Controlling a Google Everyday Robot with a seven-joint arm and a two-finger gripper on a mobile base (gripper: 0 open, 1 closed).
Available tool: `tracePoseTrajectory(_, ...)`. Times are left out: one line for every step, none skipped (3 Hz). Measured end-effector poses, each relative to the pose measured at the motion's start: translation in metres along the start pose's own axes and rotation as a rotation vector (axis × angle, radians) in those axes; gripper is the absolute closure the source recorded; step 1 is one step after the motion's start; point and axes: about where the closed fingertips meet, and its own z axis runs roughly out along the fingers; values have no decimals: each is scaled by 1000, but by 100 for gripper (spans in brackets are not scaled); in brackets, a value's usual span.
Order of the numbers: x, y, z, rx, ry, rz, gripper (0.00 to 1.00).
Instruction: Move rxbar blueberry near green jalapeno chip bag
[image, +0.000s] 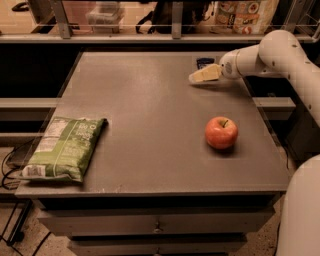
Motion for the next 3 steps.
tracePoseTrajectory(6, -6, 9, 18, 7, 15, 17)
tracePoseTrajectory(8, -6, 13, 35, 27, 11, 41)
tracePoseTrajectory(7, -6, 13, 36, 30, 9, 64)
